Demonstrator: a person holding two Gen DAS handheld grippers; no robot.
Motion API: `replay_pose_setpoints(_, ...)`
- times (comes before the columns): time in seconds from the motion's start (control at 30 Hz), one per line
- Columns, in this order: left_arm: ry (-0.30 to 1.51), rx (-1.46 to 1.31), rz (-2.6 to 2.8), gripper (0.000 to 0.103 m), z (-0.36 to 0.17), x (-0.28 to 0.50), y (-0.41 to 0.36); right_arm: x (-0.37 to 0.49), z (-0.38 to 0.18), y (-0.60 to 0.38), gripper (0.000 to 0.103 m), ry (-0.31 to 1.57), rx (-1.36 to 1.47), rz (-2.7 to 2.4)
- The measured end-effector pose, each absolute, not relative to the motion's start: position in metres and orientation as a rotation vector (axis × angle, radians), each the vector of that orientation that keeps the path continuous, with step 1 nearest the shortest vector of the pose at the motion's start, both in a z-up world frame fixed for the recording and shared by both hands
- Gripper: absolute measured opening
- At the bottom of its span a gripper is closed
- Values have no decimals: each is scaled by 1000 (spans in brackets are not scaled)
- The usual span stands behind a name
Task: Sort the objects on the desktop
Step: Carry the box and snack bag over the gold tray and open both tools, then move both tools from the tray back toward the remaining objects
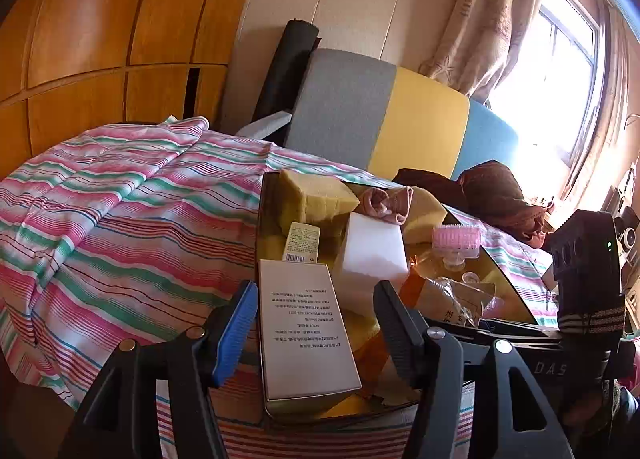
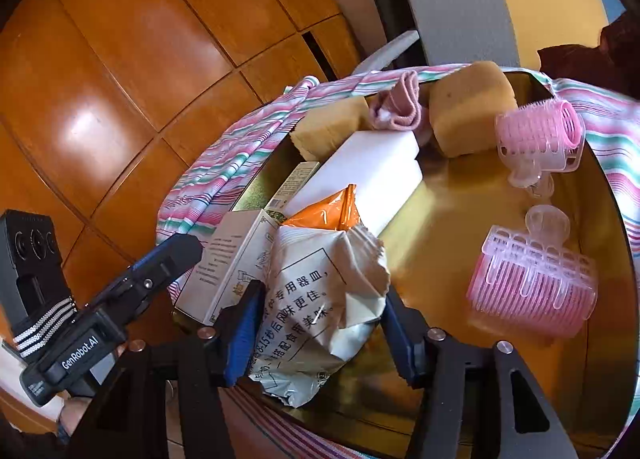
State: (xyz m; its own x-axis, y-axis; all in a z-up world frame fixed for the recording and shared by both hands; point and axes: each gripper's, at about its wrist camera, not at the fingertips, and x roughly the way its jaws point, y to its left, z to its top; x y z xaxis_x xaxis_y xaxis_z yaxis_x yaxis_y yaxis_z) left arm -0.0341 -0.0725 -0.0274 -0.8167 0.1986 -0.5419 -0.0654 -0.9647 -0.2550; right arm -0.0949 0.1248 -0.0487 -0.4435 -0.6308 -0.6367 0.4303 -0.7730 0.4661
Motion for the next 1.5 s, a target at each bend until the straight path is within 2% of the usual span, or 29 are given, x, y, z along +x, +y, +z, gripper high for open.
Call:
replay_pose_setpoints(0.1,-353,-877,2854,61,-26,-31,-74,-93,-47,127,71,-299,1119,-2233)
replay_pose_setpoints(0.2,-371,-871,2856,61,-25,-29,-75,-86,-41,134,77,-313,1081,-2261)
replay_pose_setpoints(0.43,-351,-827,2858,62,-12,-22,-69,-64,-14,163,78,-299,925,-2382)
replay_pose_setpoints(0.73,-257,-803,2770,62,0,-19,-29,-31,-13,282,81,-512,894,-2627)
replay_pose_setpoints(1.07,-89,-838,2549,62,0,-23,64,23,-47,423,81,-795,1001,-2925)
replay_pose_setpoints(1.5,215,-847,2211,62,1,-34,236,52,-67,480,83,-849,997,-3079)
